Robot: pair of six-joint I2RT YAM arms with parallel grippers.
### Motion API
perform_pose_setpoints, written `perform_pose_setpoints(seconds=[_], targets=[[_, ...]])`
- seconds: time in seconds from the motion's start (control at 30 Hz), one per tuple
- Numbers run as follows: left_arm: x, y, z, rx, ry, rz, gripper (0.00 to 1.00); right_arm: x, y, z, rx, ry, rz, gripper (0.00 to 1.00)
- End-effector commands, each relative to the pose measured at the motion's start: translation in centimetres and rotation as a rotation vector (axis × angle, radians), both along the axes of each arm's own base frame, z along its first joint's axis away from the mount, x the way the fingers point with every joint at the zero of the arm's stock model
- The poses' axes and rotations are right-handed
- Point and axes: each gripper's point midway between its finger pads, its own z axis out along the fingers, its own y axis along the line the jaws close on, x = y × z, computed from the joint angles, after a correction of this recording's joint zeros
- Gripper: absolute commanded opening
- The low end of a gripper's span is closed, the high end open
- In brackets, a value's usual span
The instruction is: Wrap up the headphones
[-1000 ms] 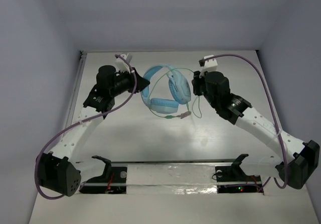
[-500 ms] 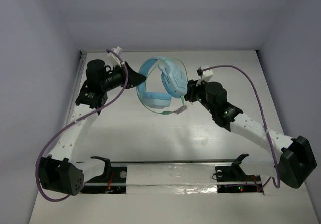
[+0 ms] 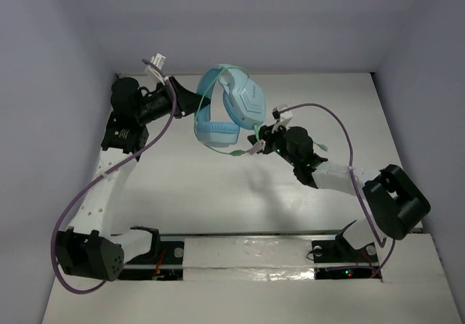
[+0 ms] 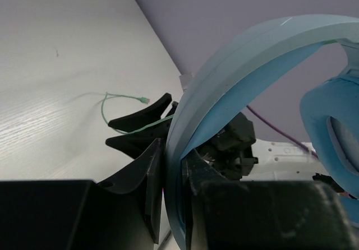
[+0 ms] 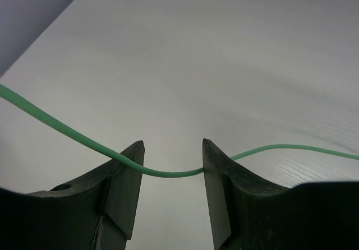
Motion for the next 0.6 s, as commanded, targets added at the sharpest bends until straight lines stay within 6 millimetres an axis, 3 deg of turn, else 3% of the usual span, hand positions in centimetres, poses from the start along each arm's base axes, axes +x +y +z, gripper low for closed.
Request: perform_pose_setpoints(seconds=[0.0,0.07,0.1,0.23,0.37,0.47,0.53,0.57], targets=[[-1.2,0.3,6.4,-0.087,-0.131,-0.029,0.0,1.5,0.4,2.4,0.075,-0.11,-0.001,0.52],[-1.2,0.3,6.8,-0.096,-0.132,-0.027,0.0,1.8,1.1,1.4,0.054,-0.097,0.021,0.52],[-1.2,0.3,7.0,-0.108,-0.125,-0.028,0.0,2.1,1.5,-0.1,0.036,-0.069,0.032,0.52],[-0.7,0.7,7.7,-0.129,-0.125,0.0,0.0,2.2,2.7,-1.9,0.041,-0.027,0.077,0.48],[-0.5,0.7,8.7,-0.148,-0.128,0.012,0.0,2.5,4.0,-3.3,0.036,0.011,0.126,0.37],[-0.3,0.8,9.0,-0.163,-0.125,0.028,0.0,2.6,5.0,-3.5,0.054,0.019,0.167,0.2],[0.1,1.0,9.0,-0.169,-0.122,0.049,0.0,2.4,5.3,-3.5,0.072,0.027,0.18,0.17],[0.2,1.0,9.1,-0.177,-0.117,0.053,0.0,2.1,5.5,-3.5,0.081,0.029,0.196,0.11]])
